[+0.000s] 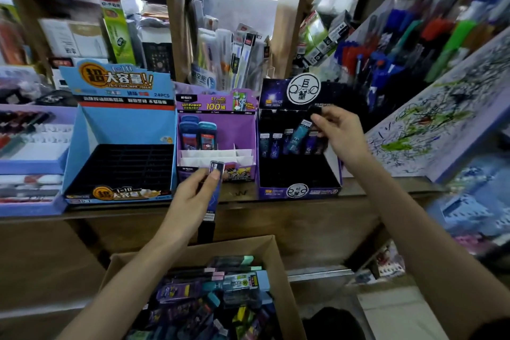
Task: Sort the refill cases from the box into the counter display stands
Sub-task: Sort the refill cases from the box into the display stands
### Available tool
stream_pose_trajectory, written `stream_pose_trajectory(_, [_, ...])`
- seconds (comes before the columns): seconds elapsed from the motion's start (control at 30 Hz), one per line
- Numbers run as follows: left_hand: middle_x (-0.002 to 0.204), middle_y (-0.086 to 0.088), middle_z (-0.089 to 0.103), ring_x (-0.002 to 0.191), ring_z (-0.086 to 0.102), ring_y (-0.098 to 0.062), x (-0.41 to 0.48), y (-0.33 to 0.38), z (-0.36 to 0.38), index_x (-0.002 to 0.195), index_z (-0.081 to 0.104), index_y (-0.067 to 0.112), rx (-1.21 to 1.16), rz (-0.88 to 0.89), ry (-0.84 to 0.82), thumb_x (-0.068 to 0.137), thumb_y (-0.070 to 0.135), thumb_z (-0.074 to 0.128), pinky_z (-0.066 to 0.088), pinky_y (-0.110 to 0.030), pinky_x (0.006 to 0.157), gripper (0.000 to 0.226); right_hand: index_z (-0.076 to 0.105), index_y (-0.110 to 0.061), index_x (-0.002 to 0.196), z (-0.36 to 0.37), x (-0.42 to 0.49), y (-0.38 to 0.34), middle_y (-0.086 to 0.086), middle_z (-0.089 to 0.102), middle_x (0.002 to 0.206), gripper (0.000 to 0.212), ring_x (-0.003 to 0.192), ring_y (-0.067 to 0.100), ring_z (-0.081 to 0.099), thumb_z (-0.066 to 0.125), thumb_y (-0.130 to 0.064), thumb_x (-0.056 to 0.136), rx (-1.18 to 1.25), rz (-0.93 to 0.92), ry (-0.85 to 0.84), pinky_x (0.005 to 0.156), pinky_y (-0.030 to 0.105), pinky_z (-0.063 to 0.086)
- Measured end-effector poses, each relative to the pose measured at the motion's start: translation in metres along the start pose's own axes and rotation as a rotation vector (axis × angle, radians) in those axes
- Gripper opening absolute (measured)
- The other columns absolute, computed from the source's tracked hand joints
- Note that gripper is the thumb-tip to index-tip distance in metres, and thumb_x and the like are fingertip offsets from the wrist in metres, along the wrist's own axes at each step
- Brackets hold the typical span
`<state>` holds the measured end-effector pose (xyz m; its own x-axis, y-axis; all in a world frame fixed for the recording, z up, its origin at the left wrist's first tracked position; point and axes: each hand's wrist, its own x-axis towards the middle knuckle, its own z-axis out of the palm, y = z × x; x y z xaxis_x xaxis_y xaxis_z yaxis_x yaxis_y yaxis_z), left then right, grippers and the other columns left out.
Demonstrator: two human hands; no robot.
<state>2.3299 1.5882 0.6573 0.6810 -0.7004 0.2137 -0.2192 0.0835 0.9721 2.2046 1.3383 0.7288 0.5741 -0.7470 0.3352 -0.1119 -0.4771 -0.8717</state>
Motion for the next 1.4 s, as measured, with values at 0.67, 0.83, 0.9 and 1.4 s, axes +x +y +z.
stream_pose_trajectory(0.67, [0.082, 0.004, 0.064, 0.083, 0.064, -0.01, 0.003, 0.01, 0.015, 0.089, 0.063, 0.011, -0.462, -0.147, 0.068, 0.089, 0.006, 0.054, 0.056, -0.021, 0.075, 0.011, 0.065, 0.0, 0.107, 0.013, 0.014, 0.019, -0.001, 0.063, 0.084, 0.023, 0.073, 0.008, 0.057, 0.061, -0.015, 0.09, -0.211, -0.134, -0.185, 0.075, 0.027, 0.05])
stream_pose_trajectory(0.83, [0.071, 0.011, 0.066, 0.071, 0.057, -0.005, 0.0, 0.006, 0.023, 0.09, 0.068, 0.018, -0.326, -0.164, 0.146, 0.085, 0.012, 0.06, 0.047, -0.022, 0.07, 0.011, 0.067, -0.001, 0.107, 0.023, 0.014, 0.029, 0.011, 0.069, 0.087, 0.027, 0.079, 0.019, 0.065, 0.064, -0.021, 0.088, -0.213, -0.032, -0.105, 0.075, 0.029, 0.054])
stream_pose_trajectory(0.9, [0.075, 0.003, 0.066, 0.072, 0.06, -0.009, 0.001, 0.008, 0.029, 0.091, 0.067, 0.012, -0.425, -0.173, 0.148, 0.086, 0.006, 0.057, 0.052, -0.02, 0.066, 0.013, 0.07, -0.005, 0.097, 0.021, 0.011, 0.026, 0.006, 0.068, 0.079, 0.026, 0.07, 0.012, 0.062, 0.064, -0.029, 0.088, -0.393, -0.061, -0.095, 0.065, 0.018, 0.047])
stream_pose_trajectory(1.4, [0.104, 0.008, 0.059, 0.096, 0.057, 0.002, 0.03, 0.007, 0.102, 0.105, 0.056, 0.019, 0.19, 0.283, -0.018, 0.087, 0.016, 0.064, 0.041, -0.009, 0.081, 0.02, 0.054, -0.022, 0.075, -0.002, -0.044, 0.001, -0.009, 0.066, 0.075, 0.021, 0.07, 0.004, 0.061, 0.052, -0.016, 0.096, 0.288, -0.084, -0.063, 0.06, 0.02, 0.05])
